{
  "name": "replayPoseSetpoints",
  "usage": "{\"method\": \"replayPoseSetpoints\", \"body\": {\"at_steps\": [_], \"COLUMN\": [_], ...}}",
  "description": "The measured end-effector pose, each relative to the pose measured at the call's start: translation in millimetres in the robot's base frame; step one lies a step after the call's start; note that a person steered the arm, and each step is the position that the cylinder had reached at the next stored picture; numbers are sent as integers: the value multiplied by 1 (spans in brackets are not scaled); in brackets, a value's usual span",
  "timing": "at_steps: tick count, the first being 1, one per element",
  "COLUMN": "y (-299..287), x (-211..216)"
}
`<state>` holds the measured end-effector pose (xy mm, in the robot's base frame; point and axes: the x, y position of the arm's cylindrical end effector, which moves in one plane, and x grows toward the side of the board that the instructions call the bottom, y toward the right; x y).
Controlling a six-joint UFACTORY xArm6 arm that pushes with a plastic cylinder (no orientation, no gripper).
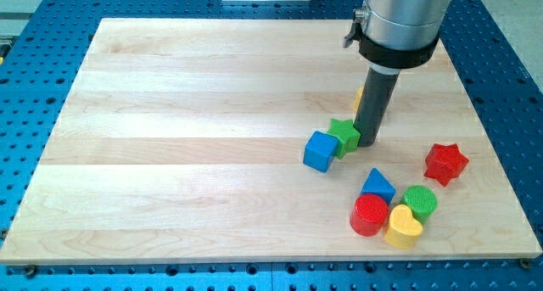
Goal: Separate the green star and cube
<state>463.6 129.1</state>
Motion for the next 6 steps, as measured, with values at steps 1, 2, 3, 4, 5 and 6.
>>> {"method": "replayPoseSetpoints", "body": {"at_steps": [1,2,3,4,5,6], "y": [-24,16,-36,-92,-117,-127], "x": [-1,36,34,26,-20,-57]}}
